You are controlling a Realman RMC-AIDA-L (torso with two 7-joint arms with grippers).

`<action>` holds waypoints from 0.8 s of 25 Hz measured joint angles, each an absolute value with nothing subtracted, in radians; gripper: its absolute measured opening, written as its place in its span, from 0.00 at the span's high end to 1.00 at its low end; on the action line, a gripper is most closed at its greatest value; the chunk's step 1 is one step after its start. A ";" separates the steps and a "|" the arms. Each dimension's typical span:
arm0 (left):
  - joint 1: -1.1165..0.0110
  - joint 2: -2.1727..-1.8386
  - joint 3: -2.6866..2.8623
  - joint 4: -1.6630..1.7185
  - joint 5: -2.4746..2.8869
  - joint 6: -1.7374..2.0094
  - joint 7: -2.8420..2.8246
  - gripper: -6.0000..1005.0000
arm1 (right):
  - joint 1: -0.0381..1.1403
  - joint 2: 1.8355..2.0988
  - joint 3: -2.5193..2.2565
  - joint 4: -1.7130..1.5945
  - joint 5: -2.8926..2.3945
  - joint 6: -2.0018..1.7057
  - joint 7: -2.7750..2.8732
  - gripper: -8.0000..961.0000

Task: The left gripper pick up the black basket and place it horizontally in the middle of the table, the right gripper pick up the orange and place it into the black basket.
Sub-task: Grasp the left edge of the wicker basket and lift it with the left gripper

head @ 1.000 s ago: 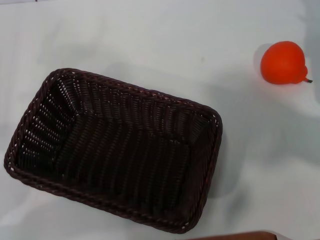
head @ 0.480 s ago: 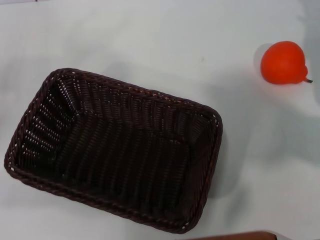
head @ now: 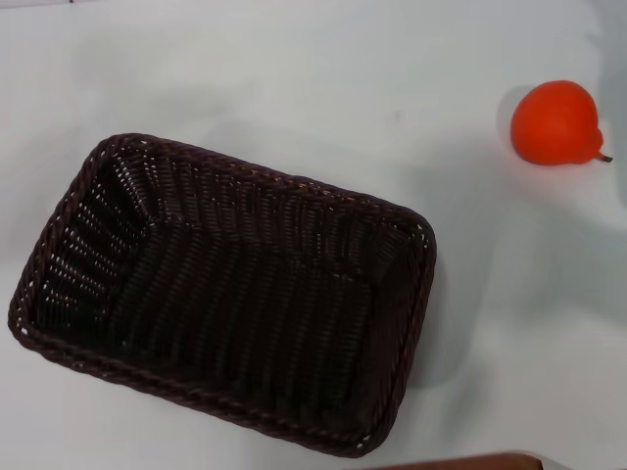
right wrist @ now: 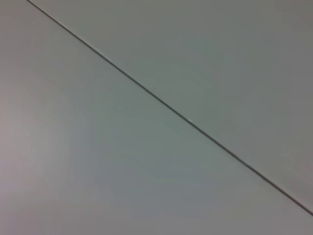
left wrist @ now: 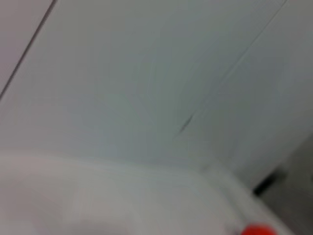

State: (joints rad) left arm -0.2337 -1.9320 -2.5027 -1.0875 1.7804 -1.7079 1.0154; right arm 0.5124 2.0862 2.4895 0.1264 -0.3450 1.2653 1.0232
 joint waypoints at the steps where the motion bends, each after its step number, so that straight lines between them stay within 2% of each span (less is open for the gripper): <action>1: -0.243 -1.943 -2.497 -1.146 1.848 -1.714 0.967 0.15 | 0.512 2.086 2.490 0.126 -0.345 1.265 1.023 0.02; 6: -0.301 -1.998 -2.468 -1.325 2.081 -1.771 0.849 0.15 | 0.512 2.086 2.491 0.126 -0.344 1.241 1.023 0.02; 14: -0.391 -2.023 -2.442 -1.340 2.234 -1.829 0.784 0.15 | 0.512 2.086 2.501 0.124 -0.343 1.222 1.023 0.02; 20: -0.416 -2.037 -2.413 -1.339 2.304 -1.830 0.764 0.15 | 0.508 2.086 2.505 0.124 -0.344 1.222 1.023 0.01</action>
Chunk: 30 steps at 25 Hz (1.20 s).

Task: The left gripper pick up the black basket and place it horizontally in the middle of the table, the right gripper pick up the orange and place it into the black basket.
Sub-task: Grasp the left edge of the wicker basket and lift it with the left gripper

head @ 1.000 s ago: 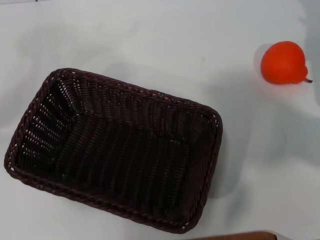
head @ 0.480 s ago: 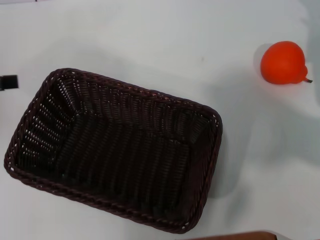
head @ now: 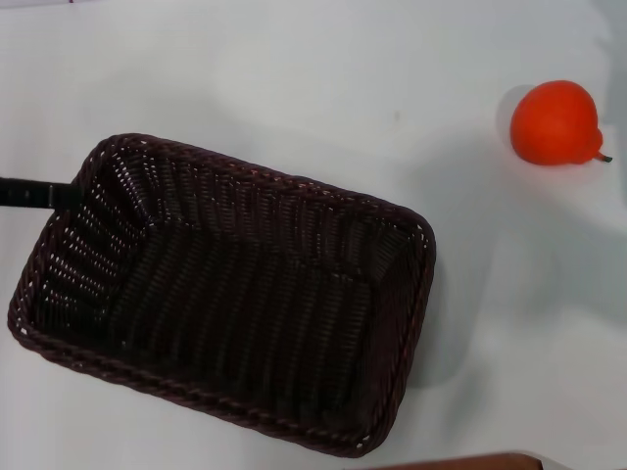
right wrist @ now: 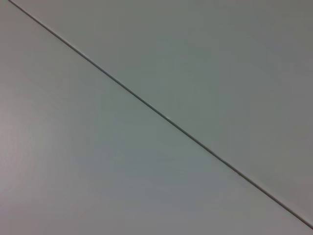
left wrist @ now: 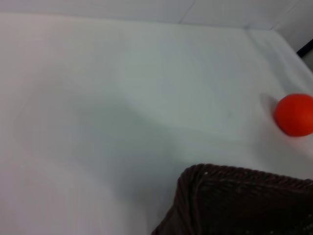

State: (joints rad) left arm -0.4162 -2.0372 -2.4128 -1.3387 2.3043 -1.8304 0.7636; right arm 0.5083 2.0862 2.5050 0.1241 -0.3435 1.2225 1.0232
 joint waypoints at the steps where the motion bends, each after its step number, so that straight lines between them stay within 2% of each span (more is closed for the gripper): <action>1: -0.420 -2.042 -2.413 -1.338 2.321 -1.828 0.763 0.15 | 0.508 2.086 2.505 0.124 -0.344 1.222 1.023 0.01; 10: -0.443 -2.090 -2.406 -1.321 2.430 -1.793 0.763 0.16 | 0.506 2.086 2.505 0.127 -0.344 1.202 1.023 0.01; 17: -0.448 -2.095 -2.368 -1.291 2.446 -1.781 0.766 0.16 | 0.506 2.086 2.505 0.126 -0.344 1.198 1.023 0.01; 23: -0.451 -2.098 -2.348 -1.278 2.474 -1.775 0.767 0.34 | 0.504 2.086 2.511 0.124 -0.344 1.197 1.024 0.01; 30: -0.456 -2.098 -2.347 -1.266 2.483 -1.770 0.768 0.50 | 0.503 2.086 2.513 0.122 -0.344 1.196 1.025 0.01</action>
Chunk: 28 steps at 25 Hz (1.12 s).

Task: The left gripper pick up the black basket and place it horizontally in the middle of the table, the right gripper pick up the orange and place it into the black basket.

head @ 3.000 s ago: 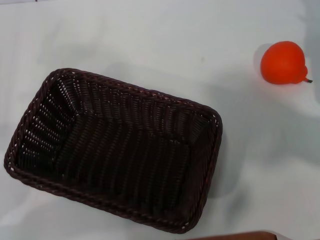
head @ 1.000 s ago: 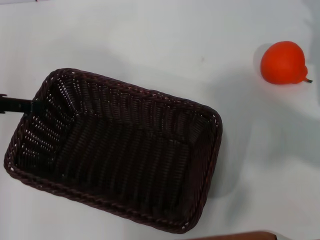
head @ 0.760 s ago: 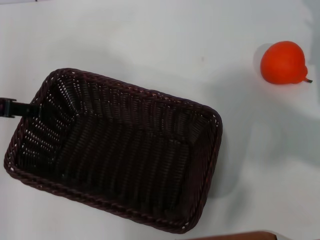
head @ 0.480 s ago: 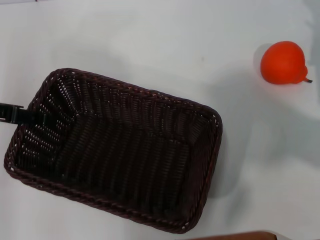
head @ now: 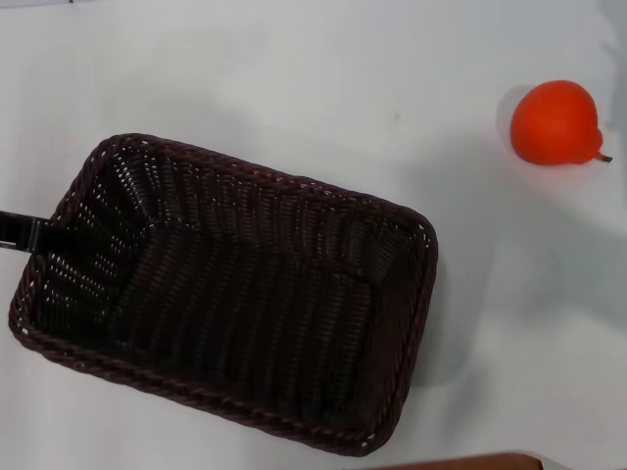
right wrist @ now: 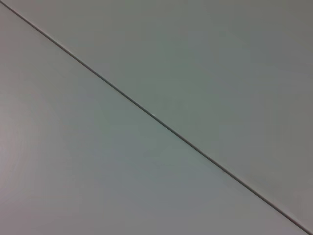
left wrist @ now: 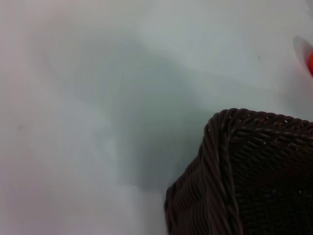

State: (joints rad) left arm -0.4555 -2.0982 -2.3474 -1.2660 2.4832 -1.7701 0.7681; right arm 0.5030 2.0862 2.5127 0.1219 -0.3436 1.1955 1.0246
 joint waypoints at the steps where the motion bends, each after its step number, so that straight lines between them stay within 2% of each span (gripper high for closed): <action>1: -0.456 -2.098 -2.347 -1.266 2.483 -1.770 0.768 0.53 | 0.503 2.086 2.513 0.122 -0.344 1.195 1.025 0.01; 3: -0.456 -2.097 -2.347 -1.266 2.484 -1.771 0.768 0.57 | 0.503 2.086 2.513 0.121 -0.344 1.189 1.025 0.01; 9: -0.457 -2.101 -2.357 -1.275 2.464 -1.793 0.769 0.81 | 0.503 2.086 2.517 0.121 -0.344 1.175 1.025 0.01; 21: -0.486 -2.117 -2.569 -1.178 2.313 -1.709 0.638 0.82 | 0.511 2.086 2.521 0.132 -0.344 1.159 1.025 0.01; 28: -0.462 -2.150 -2.619 -1.159 2.273 -1.611 0.585 0.82 | 0.509 2.086 2.534 0.133 -0.344 1.157 1.025 0.01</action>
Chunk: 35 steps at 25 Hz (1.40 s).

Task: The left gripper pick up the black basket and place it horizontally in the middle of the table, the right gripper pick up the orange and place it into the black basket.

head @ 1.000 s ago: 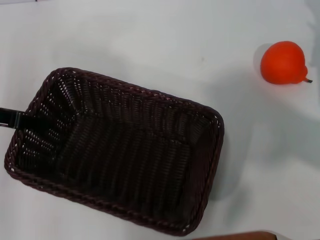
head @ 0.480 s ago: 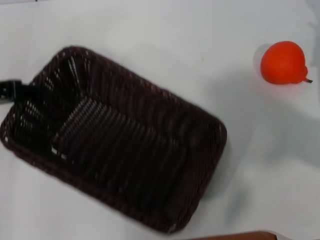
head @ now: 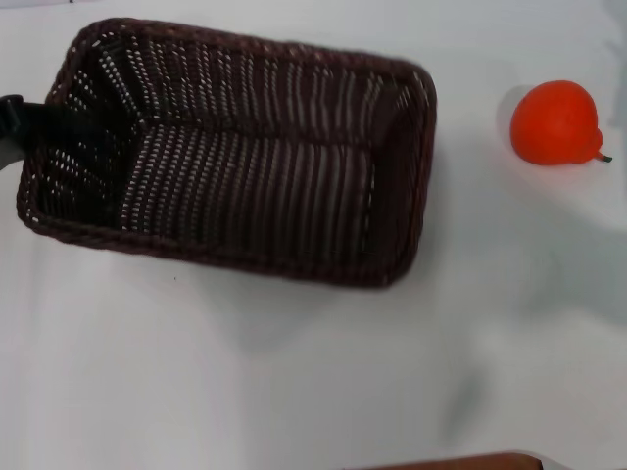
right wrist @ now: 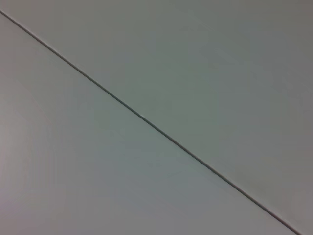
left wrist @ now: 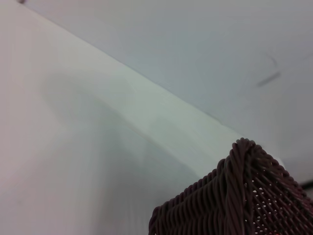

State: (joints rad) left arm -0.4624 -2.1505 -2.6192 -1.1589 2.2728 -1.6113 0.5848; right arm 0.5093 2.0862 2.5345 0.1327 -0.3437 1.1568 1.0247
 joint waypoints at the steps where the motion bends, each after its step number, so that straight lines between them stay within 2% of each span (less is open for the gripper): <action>1: -0.457 -2.157 -2.626 -1.154 2.269 -1.597 0.579 0.82 | 0.509 2.086 2.535 0.133 -0.344 1.157 1.025 0.02; 11: -0.435 -2.164 -2.630 -1.001 2.195 -1.498 0.566 0.82 | 0.509 2.085 2.540 0.134 -0.344 1.157 1.027 0.02; 19: -0.431 -2.163 -2.632 -0.937 2.180 -1.486 0.557 0.77 | 0.513 2.085 2.537 0.141 -0.344 1.147 1.028 0.03; 24: -0.402 -2.162 -2.631 -0.931 2.153 -1.517 0.555 0.56 | 0.514 2.085 2.536 0.146 -0.344 1.131 1.029 0.04; 29: -0.377 -2.160 -2.633 -0.925 2.136 -1.574 0.555 0.40 | 0.514 2.084 2.540 0.151 -0.344 1.107 1.028 0.04; 35: -0.360 -2.160 -2.635 -0.924 2.113 -1.638 0.551 0.40 | 0.515 2.083 2.536 0.159 -0.344 1.091 1.027 0.05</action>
State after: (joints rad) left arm -0.3602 -2.1597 -2.6350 -0.9243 2.1127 -1.6381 0.5508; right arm 0.5150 2.0833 2.5363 0.1594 -0.3437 1.0914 1.0271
